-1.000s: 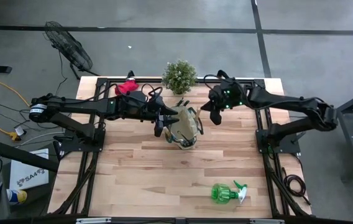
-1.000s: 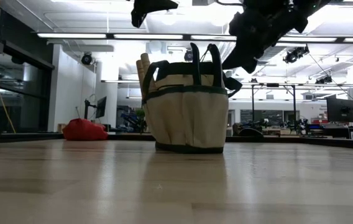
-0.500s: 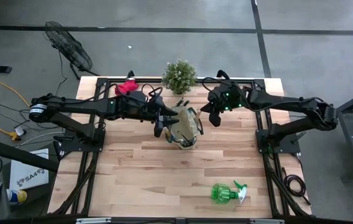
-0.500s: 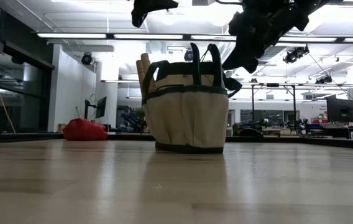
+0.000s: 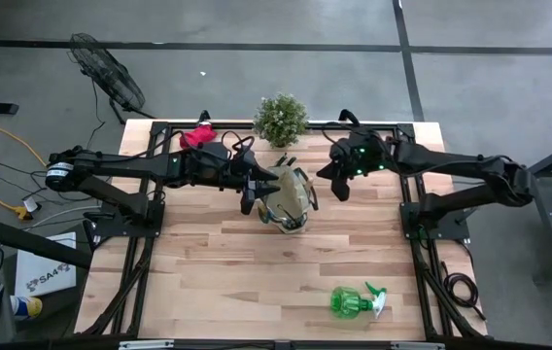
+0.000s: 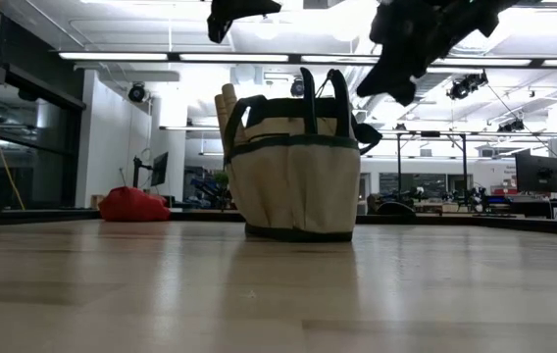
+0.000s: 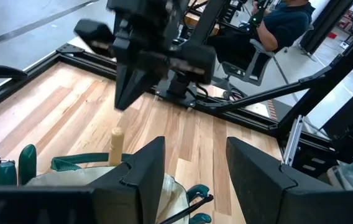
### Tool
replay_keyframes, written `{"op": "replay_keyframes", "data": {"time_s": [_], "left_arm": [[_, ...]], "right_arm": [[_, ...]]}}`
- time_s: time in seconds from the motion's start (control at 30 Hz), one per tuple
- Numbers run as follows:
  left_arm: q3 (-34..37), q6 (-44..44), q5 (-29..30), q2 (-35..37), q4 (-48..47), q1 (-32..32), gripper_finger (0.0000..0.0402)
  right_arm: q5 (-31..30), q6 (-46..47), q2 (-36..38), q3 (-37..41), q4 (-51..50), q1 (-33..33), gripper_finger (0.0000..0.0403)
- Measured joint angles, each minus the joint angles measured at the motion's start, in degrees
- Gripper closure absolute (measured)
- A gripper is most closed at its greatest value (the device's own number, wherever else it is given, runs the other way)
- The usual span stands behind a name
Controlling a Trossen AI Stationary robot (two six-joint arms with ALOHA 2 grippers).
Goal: Pick & Place Garden tools in Gardening bag
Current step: Put the green spray bottle into the brown gardening bag
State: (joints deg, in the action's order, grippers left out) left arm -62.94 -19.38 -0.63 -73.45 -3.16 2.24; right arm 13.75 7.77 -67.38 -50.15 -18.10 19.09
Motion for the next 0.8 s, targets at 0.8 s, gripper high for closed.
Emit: {"op": "replay_keyframes", "data": {"time_s": [0.8], "left_arm": [[0.0,12.2,-5.5,0.0,-3.7,0.0,0.0234]], "right_arm": [[-1.5,47.4,14.2,0.0,-30.2,-36.9,0.0399]]}}
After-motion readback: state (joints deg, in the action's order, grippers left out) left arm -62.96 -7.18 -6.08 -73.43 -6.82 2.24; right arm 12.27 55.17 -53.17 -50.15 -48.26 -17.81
